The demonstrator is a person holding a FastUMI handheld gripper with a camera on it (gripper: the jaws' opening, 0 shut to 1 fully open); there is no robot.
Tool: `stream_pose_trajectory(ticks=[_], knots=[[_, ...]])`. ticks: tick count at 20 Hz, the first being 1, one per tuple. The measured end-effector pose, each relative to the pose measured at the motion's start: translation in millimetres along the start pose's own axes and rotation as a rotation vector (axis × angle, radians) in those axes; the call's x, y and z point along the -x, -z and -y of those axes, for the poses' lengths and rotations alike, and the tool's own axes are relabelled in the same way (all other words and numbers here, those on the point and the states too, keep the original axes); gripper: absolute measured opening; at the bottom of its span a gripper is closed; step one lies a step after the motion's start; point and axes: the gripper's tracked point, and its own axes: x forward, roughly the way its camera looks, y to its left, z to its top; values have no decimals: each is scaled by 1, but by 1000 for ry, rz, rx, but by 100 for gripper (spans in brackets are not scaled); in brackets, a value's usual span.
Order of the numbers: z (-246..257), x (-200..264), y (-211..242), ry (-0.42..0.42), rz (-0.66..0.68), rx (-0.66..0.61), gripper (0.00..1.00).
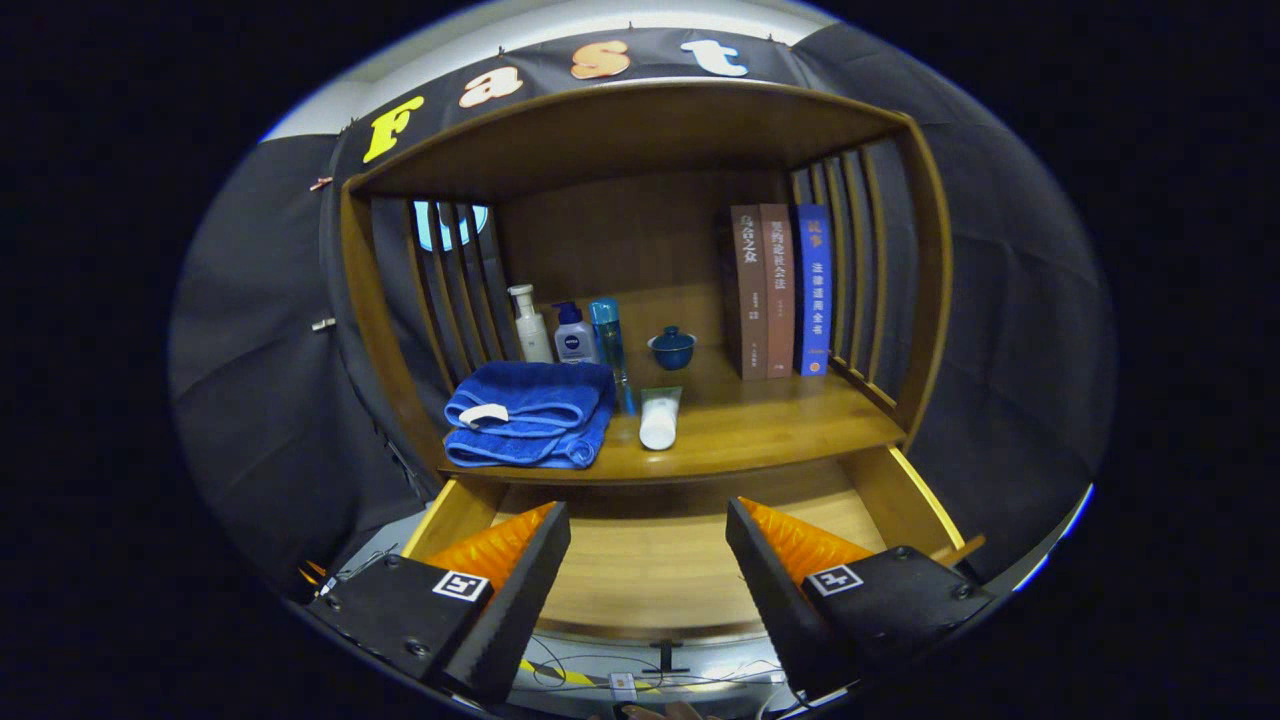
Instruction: Pull open the drawer, take out the items inside it, and place them on the countertop above the cabinet.
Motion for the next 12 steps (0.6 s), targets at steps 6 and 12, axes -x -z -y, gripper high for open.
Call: stream_pose_trajectory(ticks=[6, 12], knots=[[8, 31, 61, 25, 66, 37, 99], [12, 25, 110, 33, 50, -1, 99]])
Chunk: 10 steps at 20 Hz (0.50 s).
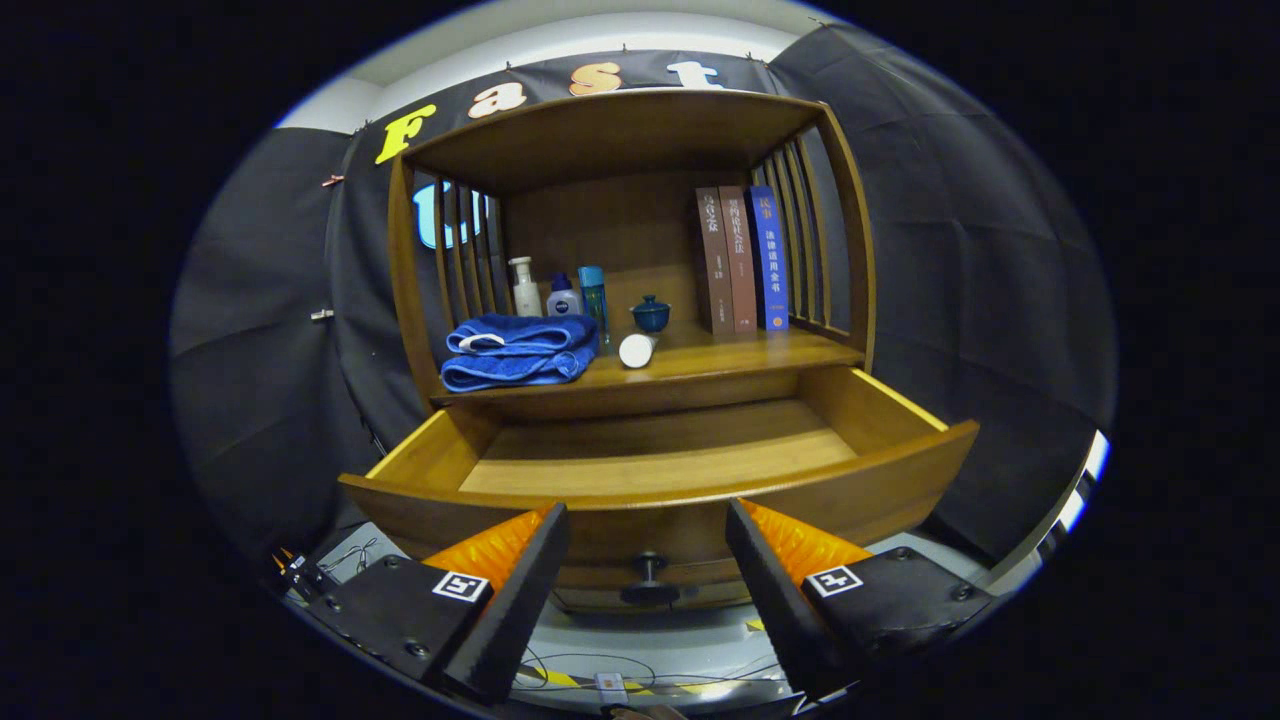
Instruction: Pull open the drawer, take out the items inside it, and place them on the countertop above the cabinet.
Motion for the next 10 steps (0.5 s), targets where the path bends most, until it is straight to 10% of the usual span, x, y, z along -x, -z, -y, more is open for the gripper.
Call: stream_pose_trajectory(ticks=[10], knots=[[-2, -26, 11, 13, -2, 18, 99]])
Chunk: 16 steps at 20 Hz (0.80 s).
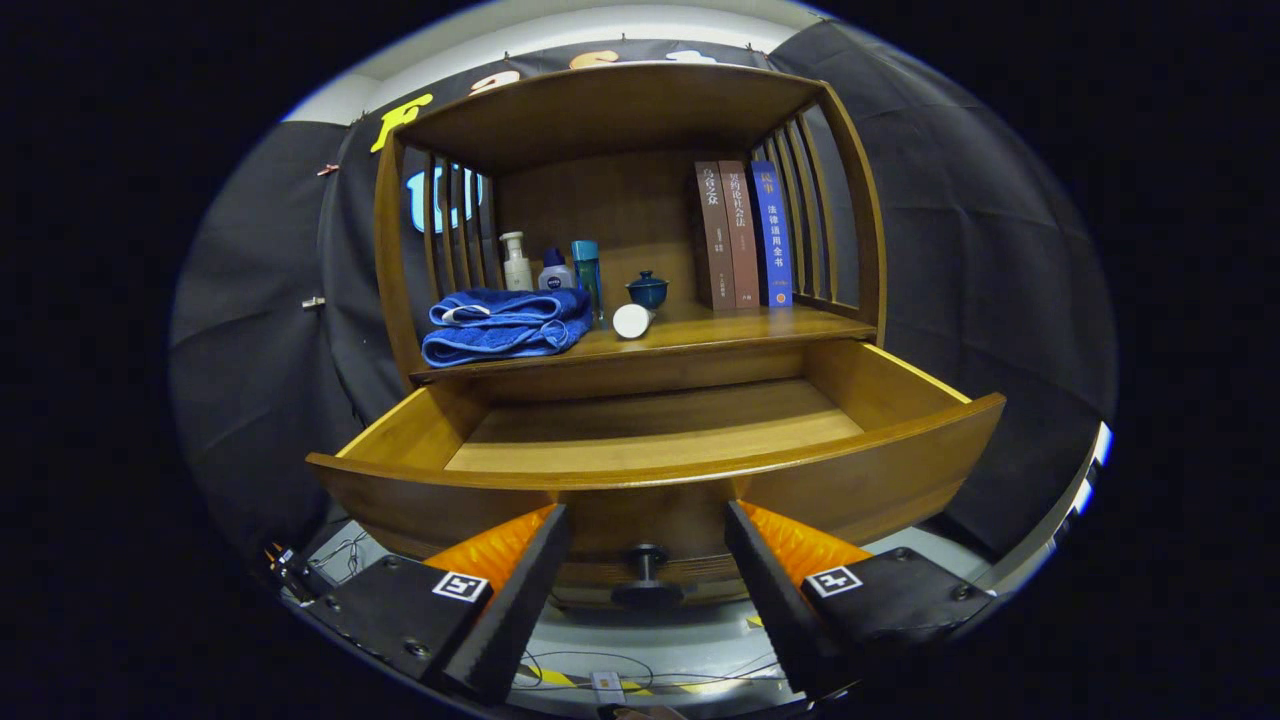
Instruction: Pull open the drawer, take out the items inside it, and place them on the countertop above the cabinet.
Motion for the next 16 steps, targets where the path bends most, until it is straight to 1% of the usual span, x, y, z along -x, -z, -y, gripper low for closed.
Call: stream_pose_trajectory(ticks=[3, 9, 16], knots=[[-1, -13, -10, -2, 14, -1, 99], [-4, -66, -25, -3, 7, -10, 99], [-6, -117, -40, -8, 18, -6, 99]])
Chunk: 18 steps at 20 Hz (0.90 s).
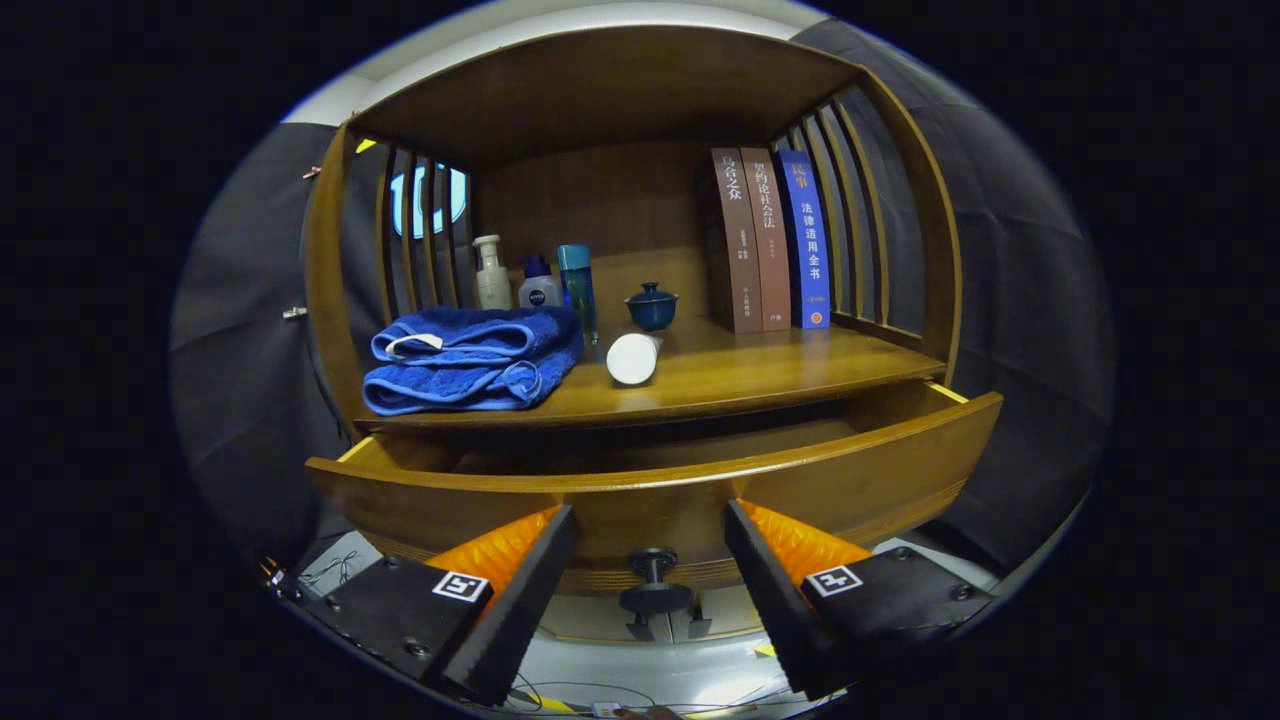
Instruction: Pull open the drawer, take out the items inside it, and place them on the countertop above the cabinet.
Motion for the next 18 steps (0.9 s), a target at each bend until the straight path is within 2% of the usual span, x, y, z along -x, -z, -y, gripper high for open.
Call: stream_pose_trajectory(ticks=[8, 18], knots=[[0, -35, -9, -2, 2, -5, 99], [-1, -45, -12, 3, 2, -6, 100]])
